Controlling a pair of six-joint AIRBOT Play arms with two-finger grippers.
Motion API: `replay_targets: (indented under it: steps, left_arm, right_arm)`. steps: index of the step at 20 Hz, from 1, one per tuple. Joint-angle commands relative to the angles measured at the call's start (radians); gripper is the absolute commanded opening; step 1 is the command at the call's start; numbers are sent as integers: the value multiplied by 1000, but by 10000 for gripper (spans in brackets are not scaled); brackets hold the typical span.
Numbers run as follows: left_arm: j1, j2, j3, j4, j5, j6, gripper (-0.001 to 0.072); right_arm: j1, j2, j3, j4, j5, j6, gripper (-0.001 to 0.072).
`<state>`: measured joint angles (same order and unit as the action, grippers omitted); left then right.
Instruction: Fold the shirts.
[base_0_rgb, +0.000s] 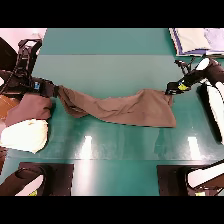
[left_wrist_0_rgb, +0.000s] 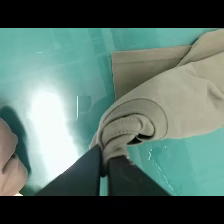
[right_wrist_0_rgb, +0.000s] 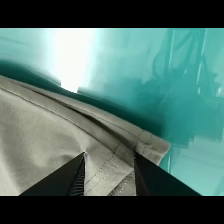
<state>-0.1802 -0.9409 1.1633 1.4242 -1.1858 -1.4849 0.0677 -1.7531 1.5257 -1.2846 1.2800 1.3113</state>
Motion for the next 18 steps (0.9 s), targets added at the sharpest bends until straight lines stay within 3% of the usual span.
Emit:
replay_targets:
  steps: [1, 6, 7, 8, 10, 18]
  left_arm:
    - [-1, 0, 0, 0, 1, 0, 32]
    - [-1, 0, 0, 0, -1, 0, 32]
    - [-1, 0, 0, 0, -2, 0, 32]
    - [-1, 0, 0, 0, -2, 0, 32]
    - [-1, 0, 0, 3, -2, 0, 32]
    - [-1, 0, 116, 83, -1, 0, 32]
  right_arm:
    - [11, -1, 1, 0, 11, 0, 361]
    - [21, -30, 1, 1, 73, 0, 359]
    - [24, -33, 1, 0, 73, 0, 328]
    - [25, -30, 1, 3, 60, 0, 194]
    - [34, -4, 1, 5, 16, 0, 35]
    - [-8, 236, 1, -2, -2, 0, 18]
